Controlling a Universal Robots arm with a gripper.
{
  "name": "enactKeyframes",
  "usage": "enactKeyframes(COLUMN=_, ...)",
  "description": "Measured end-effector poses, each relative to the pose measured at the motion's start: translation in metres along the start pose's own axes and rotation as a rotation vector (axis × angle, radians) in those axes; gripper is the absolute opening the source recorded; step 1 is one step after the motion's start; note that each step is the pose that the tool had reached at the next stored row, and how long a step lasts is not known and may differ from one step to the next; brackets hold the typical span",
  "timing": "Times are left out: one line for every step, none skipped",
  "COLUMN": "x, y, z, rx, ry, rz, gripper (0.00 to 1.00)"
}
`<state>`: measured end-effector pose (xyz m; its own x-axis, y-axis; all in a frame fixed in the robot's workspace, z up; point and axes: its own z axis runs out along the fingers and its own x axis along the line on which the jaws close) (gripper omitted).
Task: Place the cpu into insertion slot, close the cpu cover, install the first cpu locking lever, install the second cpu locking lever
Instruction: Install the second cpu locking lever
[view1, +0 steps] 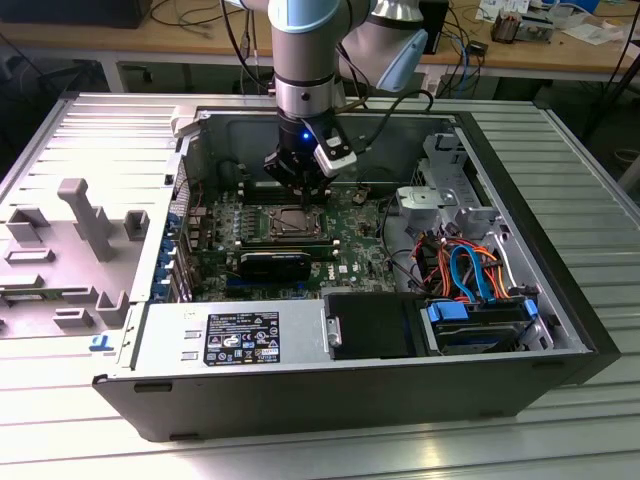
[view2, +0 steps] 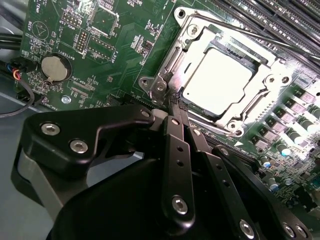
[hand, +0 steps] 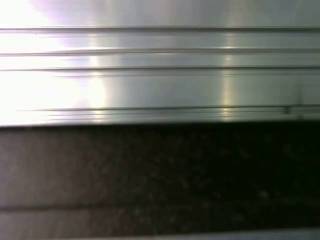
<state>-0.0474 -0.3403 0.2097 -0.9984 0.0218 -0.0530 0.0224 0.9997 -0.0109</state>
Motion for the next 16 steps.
enactKeyframes(x=0.0, y=0.0, z=0.0, rx=0.0001, ry=0.0, rz=0.0, gripper=0.11)
enactKeyframes(x=0.0, y=0.0, z=0.0, rx=0.0003, ry=0.0, rz=0.0, gripper=0.11)
enactKeyframes(x=0.0, y=0.0, z=0.0, rx=0.0004, ry=0.0, rz=0.0, gripper=0.11)
enactKeyframes(x=0.0, y=0.0, z=0.0, rx=0.0005, ry=0.0, rz=0.0, gripper=0.11)
enactKeyframes(x=0.0, y=0.0, z=0.0, rx=0.0006, ry=0.0, rz=0.0, gripper=0.11)
enactKeyframes(x=0.0, y=0.0, z=0.0, rx=0.0008, ry=0.0, rz=0.0, gripper=0.11)
enactKeyframes(x=0.0, y=0.0, z=0.0, rx=0.0008, ry=0.0, rz=0.0, gripper=0.11)
enactKeyframes(x=0.0, y=0.0, z=0.0, rx=0.0008, ry=0.0, rz=0.0, gripper=0.11)
enactKeyframes(x=0.0, y=-0.0002, z=0.0, rx=0.0008, ry=0.0, rz=0.0, gripper=0.11)
enactKeyframes(x=0.0, y=-0.001, z=0.0, rx=0.0007, ry=-0.0001, rz=0.0, gripper=0.11)
enactKeyframes(x=0.0, y=-0.0021, z=0.0, rx=0.0009, ry=0.0, rz=0.0, gripper=0.11)
enactKeyframes(x=-0.0001, y=-0.0032, z=0.0, rx=0.0008, ry=0.0, rz=0.0, gripper=0.11)
enactKeyframes(x=-0.0001, y=-0.0041, z=0.0001, rx=0.0008, ry=0.0, rz=0.0, gripper=0.11)
enactKeyframes(x=-0.0001, y=-0.0045, z=0.0, rx=0.0008, ry=0.0, rz=0.0, gripper=0.11)
enactKeyframes(x=-0.0001, y=-0.0054, z=0.0001, rx=0.0009, ry=0.0, rz=0.0, gripper=0.11)
enactKeyframes(x=-0.0001, y=-0.007, z=0.0001, rx=0.0009, ry=0.0, rz=0.0, gripper=0.11)
